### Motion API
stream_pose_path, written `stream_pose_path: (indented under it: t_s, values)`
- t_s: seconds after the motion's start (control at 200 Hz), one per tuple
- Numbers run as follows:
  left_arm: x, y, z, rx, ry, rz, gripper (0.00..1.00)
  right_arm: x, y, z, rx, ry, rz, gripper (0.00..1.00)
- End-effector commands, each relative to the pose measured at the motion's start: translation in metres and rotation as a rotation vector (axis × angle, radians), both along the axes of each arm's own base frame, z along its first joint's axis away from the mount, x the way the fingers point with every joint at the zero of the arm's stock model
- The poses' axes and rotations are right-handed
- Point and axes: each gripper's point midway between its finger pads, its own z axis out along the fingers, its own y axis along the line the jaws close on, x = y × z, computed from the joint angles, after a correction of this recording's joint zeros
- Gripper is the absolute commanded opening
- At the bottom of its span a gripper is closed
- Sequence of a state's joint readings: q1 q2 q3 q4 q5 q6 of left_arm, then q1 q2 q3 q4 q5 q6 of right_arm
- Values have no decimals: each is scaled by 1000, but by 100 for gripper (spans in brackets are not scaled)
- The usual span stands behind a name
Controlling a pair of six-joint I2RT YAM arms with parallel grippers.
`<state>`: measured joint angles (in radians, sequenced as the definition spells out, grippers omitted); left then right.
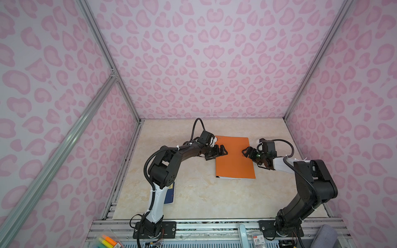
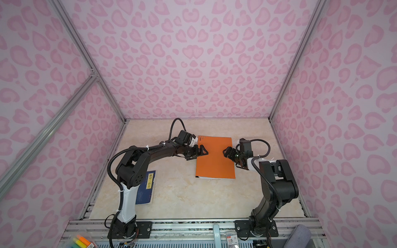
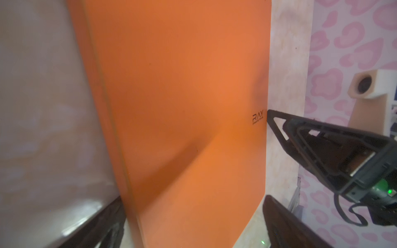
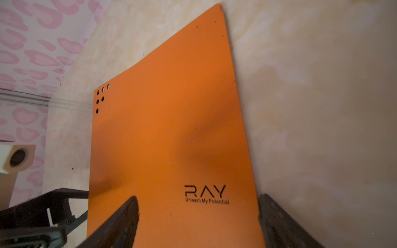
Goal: Put the files into the folder
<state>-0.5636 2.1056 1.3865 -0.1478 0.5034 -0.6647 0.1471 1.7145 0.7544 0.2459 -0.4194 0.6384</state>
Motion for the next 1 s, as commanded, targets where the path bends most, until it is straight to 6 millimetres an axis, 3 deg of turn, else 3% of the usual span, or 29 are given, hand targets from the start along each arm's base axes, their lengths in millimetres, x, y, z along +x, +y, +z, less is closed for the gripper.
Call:
stream_pose_path:
  t_s: [0.0, 0.14, 0.265, 0.555, 0.69, 0.785, 0.905, 0.995]
  values:
    - [-29, 38, -34, 130, 118, 48, 99, -22, 44, -11, 133, 102, 70, 86]
    - [-41, 77, -33, 170, 118, 108, 98, -28, 78, -8, 201, 96, 82, 86]
    - [-49, 102, -22, 188, 88, 145, 99, -29, 94, 0, 196, 72, 93, 86]
    - [-39, 115, 9, 195, 32, 197, 99, -19, 84, 21, 122, 41, 66, 90]
    - [-28, 140, 23, 288, -6, 269, 100, -16, 70, 31, 96, 41, 38, 93]
    - [-15, 158, 59, 299, -99, 310, 100, -14, 56, 51, 71, -9, 32, 98]
    - [0, 178, 142, 299, -361, 361, 98, -9, 34, 102, -50, -137, 33, 98]
    - [6, 220, 197, 394, -588, 530, 98, -2, 4, 133, -179, -189, -34, 98]
